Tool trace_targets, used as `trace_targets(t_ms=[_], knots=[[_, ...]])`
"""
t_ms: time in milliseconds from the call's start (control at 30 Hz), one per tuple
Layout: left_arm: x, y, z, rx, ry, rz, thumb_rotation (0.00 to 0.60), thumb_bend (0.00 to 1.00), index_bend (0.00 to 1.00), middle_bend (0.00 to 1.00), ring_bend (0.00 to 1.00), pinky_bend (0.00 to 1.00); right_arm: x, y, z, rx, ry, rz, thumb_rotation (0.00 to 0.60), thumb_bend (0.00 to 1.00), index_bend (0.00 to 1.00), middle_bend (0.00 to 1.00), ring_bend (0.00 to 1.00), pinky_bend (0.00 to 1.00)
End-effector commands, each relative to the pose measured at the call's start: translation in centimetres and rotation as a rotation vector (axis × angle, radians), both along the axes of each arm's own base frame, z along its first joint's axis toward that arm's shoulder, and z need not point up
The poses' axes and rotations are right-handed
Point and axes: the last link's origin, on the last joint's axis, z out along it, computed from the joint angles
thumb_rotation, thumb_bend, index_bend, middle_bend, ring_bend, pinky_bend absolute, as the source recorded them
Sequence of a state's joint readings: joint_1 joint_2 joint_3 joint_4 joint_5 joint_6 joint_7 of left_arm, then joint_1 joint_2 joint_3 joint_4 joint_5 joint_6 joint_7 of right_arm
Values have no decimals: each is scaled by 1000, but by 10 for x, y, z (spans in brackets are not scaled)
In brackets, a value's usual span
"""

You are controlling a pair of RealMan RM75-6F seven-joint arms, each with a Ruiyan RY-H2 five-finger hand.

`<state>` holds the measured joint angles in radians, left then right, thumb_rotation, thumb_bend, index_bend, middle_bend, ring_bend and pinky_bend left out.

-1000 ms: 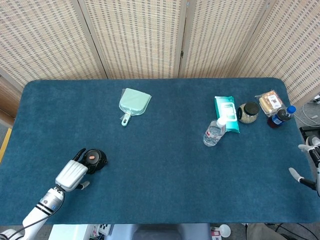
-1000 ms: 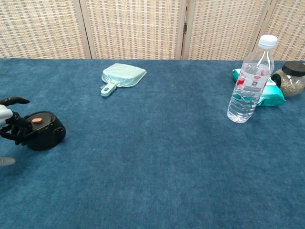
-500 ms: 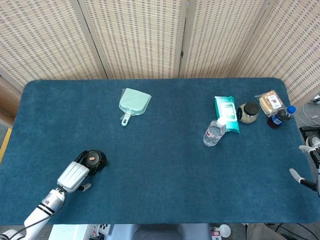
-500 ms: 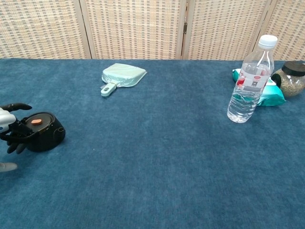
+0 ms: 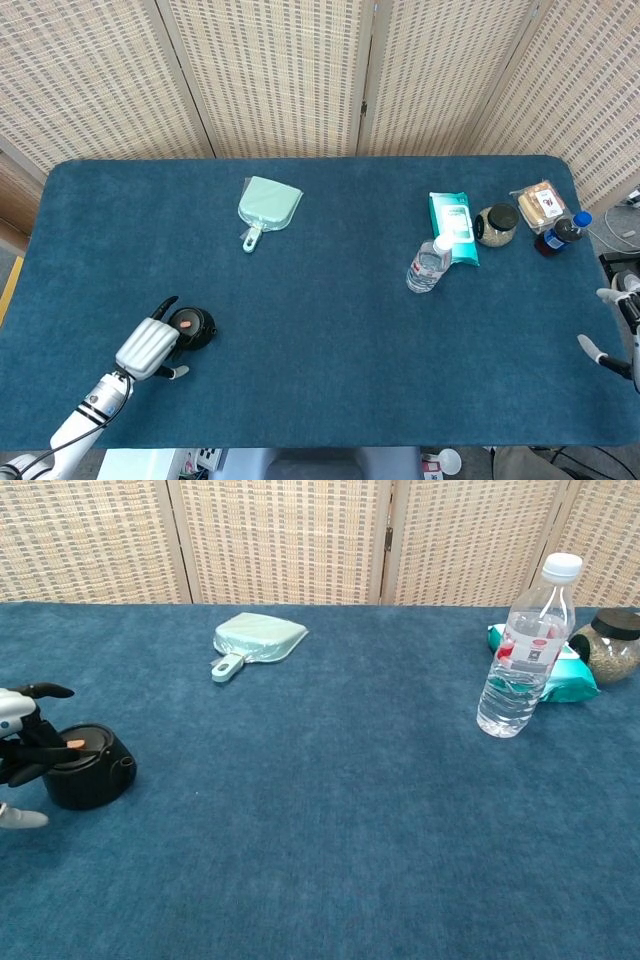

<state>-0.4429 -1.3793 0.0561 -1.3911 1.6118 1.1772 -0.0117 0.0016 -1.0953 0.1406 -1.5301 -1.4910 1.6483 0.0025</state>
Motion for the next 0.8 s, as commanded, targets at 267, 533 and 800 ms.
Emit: trace_targets(t_ms=[267,533,800], knots=[[7,3,7,19,-143,71,251,90,913,965,799,0,0,-9,-2,10,-4,9,600,129,322,401,284,308],[9,-1,23,102,-271,138,251,88,981,1000,852,0,0,-12,-6,22,-15,13,600,129,322,401,283,308],[9,-6,45,218,-336,183,275,88,1000,1000,874,0,-1,-12,-10,34,-22,18,600,129,322,401,283,308]])
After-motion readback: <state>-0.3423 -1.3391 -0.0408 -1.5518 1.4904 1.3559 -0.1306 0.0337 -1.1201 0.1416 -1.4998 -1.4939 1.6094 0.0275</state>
